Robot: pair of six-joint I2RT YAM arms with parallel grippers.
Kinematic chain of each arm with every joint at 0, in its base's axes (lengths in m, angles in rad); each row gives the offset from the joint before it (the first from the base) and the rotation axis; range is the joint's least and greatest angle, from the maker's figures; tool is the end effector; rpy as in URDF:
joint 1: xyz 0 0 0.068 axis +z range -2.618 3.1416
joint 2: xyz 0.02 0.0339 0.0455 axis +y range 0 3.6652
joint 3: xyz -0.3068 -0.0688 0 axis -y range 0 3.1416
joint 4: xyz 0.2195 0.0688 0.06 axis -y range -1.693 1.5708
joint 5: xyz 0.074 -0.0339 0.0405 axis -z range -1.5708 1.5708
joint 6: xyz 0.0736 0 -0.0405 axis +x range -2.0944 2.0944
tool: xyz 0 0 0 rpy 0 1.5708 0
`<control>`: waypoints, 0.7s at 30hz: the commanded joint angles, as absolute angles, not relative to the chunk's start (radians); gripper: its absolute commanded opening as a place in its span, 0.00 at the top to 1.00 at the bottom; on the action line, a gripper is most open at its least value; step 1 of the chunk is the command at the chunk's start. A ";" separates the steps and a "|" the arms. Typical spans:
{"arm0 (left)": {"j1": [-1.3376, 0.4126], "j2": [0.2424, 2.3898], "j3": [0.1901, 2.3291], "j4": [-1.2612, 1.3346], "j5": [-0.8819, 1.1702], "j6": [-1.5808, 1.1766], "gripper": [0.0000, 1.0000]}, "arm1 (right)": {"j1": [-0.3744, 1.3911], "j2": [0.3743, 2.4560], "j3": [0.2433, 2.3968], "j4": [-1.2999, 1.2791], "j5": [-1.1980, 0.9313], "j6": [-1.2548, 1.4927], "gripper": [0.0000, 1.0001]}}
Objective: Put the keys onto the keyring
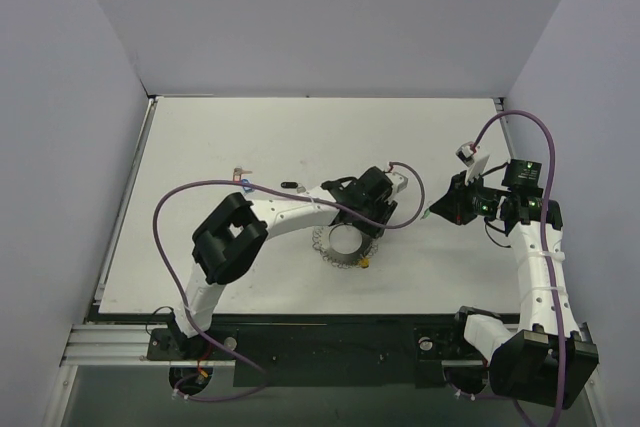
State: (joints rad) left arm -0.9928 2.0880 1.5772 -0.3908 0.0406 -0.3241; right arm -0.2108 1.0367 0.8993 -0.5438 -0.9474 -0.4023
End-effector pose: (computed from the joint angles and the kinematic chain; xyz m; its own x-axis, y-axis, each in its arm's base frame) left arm 0.2620 -0.4070 0.2095 -0.6771 0.4556 -0.5779 0.6699 0.7067 -0.2277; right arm 0.1888 0.0207 0.3333 -0.3730 -0.1539 -0.9150 -0.6962 0.6983 0.1663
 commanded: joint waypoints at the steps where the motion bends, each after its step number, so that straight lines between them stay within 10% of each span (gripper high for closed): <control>1: -0.957 2.088 1.632 -0.425 0.103 -0.290 0.58 | -0.216 1.034 0.897 -0.565 -0.982 -0.423 1.00; 21: -0.861 2.235 1.844 -0.607 0.216 -0.156 0.62 | -0.216 1.040 0.897 -0.566 -0.979 -0.423 1.00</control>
State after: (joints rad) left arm -0.8726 2.2127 1.7611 -0.5480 0.1566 -0.2062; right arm -0.2108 1.0367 0.8993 -0.5503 -0.9478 -0.4133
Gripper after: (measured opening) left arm 0.393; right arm 0.005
